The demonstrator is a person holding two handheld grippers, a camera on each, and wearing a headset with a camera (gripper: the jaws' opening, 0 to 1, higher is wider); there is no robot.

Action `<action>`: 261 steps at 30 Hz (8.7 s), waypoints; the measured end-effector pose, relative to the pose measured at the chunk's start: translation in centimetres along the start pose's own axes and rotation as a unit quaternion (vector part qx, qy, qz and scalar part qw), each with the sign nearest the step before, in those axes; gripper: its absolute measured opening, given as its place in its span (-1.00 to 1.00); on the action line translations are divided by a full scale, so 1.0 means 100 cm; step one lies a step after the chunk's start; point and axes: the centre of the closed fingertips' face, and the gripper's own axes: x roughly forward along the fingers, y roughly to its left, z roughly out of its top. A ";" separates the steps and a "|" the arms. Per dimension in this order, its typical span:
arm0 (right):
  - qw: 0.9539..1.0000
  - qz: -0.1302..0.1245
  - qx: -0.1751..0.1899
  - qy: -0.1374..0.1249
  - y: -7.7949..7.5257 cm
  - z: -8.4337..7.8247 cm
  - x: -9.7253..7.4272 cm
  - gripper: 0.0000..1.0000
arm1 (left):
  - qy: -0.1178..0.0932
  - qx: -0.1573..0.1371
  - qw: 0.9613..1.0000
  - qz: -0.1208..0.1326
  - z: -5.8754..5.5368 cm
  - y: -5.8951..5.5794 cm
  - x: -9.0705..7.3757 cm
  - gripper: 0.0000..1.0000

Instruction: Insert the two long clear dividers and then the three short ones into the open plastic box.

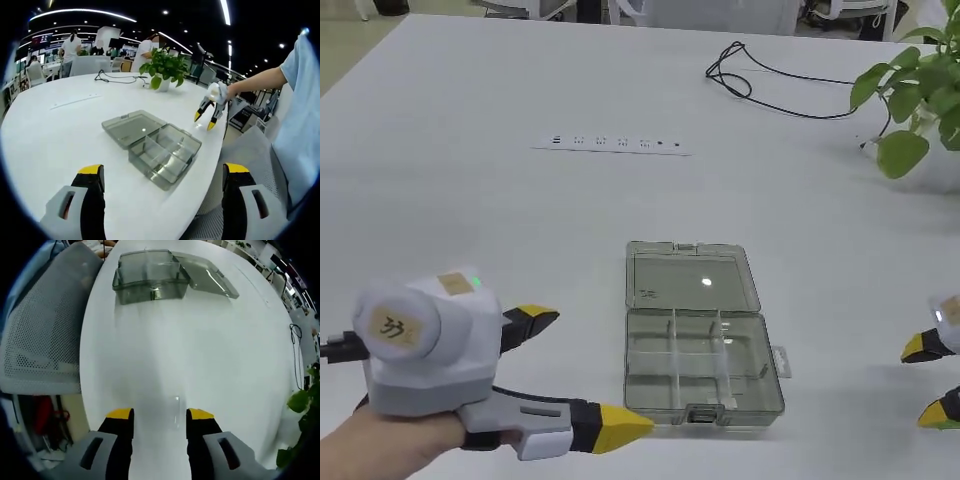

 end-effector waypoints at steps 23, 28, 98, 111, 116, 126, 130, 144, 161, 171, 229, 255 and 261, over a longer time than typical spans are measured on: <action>1.000 0.012 -0.016 0.023 0.000 -0.007 0.006 -0.34 | -0.003 -0.003 1.000 0.002 0.000 0.004 0.001 1.00; 1.000 0.009 -0.005 0.029 0.000 -0.007 0.006 -0.35 | -0.004 -0.002 1.000 0.003 0.002 0.002 0.000 1.00; 0.951 -0.174 -0.213 -0.143 0.007 0.243 -0.076 -0.36 | -0.042 -0.257 0.960 -0.101 0.062 -0.041 0.076 -0.68; 0.949 -0.180 -0.207 -0.154 0.011 0.251 -0.080 -0.36 | -0.059 -0.276 0.953 -0.112 0.067 -0.048 0.075 -1.00; 0.947 -0.182 -0.214 -0.156 0.012 0.251 -0.081 -0.36 | -0.061 -0.283 0.950 -0.118 0.067 -0.049 0.074 -1.00; 0.957 -0.128 -0.116 -0.233 0.006 0.258 -0.110 0.01 | -0.054 -0.228 0.963 -0.134 0.065 -0.053 0.066 -1.00; 0.960 -0.095 -0.066 -0.254 -0.002 0.256 -0.126 0.01 | -0.042 -0.185 0.969 -0.160 0.062 -0.062 0.060 -1.00; 0.965 0.059 -0.016 -0.256 0.021 0.257 -0.131 -0.43 | -0.057 -0.028 0.976 -0.206 0.067 -0.075 0.048 -1.00; 0.971 0.123 -0.047 -0.197 0.047 0.247 -0.113 -0.82 | -0.052 0.102 0.971 -0.209 0.058 -0.082 0.047 -1.00; 0.972 0.122 -0.073 -0.189 0.053 0.248 -0.105 -0.93 | -0.053 0.099 0.971 -0.209 0.057 -0.083 0.047 -1.00; 0.995 0.064 -0.053 -0.062 0.008 0.194 -0.043 -0.95 | -0.001 0.022 0.999 -0.044 0.007 -0.017 0.034 0.94; 0.994 0.067 -0.069 -0.046 0.006 0.192 -0.033 -0.95 | -0.007 0.014 0.999 -0.047 0.006 -0.018 0.035 0.88; 0.994 0.067 -0.077 -0.040 0.006 0.194 -0.025 -0.95 | -0.010 0.015 0.999 -0.051 0.008 -0.021 0.037 0.86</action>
